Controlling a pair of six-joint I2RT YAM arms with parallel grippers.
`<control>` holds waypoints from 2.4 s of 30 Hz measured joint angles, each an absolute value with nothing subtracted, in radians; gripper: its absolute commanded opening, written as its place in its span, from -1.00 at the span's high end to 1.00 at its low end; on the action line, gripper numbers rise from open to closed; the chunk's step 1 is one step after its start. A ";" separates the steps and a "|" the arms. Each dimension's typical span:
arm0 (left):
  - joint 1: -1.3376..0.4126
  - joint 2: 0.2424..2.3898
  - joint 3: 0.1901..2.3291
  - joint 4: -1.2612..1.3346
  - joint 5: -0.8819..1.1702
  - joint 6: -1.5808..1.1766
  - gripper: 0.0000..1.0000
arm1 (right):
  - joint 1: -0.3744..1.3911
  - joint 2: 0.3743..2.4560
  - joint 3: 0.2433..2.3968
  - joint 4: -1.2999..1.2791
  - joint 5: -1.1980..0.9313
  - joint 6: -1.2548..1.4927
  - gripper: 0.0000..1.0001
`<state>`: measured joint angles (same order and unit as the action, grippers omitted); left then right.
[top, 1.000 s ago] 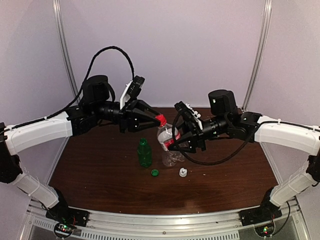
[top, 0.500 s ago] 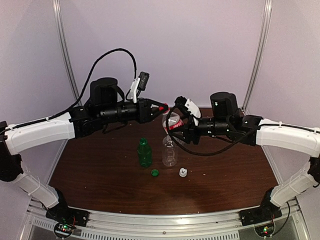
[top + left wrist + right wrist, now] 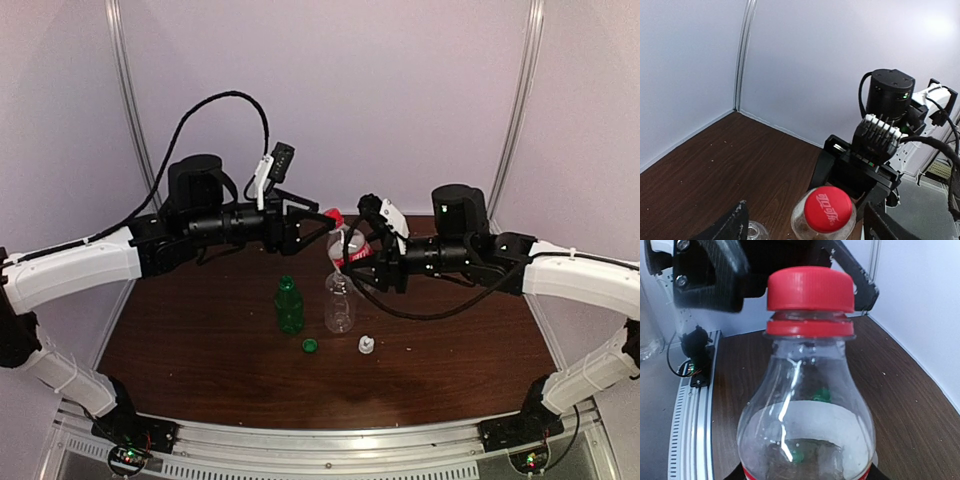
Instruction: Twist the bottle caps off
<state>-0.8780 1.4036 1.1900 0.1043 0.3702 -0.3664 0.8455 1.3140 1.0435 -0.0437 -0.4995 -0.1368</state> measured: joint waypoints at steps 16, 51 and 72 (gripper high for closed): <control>-0.827 1.338 1.156 0.171 0.963 -0.155 -0.48 | 0.845 1.397 1.101 -0.117 -1.013 -0.173 0.01; -0.889 1.399 1.205 0.100 0.383 -0.470 0.35 | 0.840 1.368 1.102 -0.059 -0.543 -0.137 0.11; -0.825 1.332 1.196 0.119 0.555 -0.319 -0.67 | 0.850 1.322 1.049 -0.039 -0.667 -0.147 0.02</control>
<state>-0.8253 1.3323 1.1965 0.1188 0.5549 -0.3191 0.8497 1.3216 1.0489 -0.0387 -0.6674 -0.1467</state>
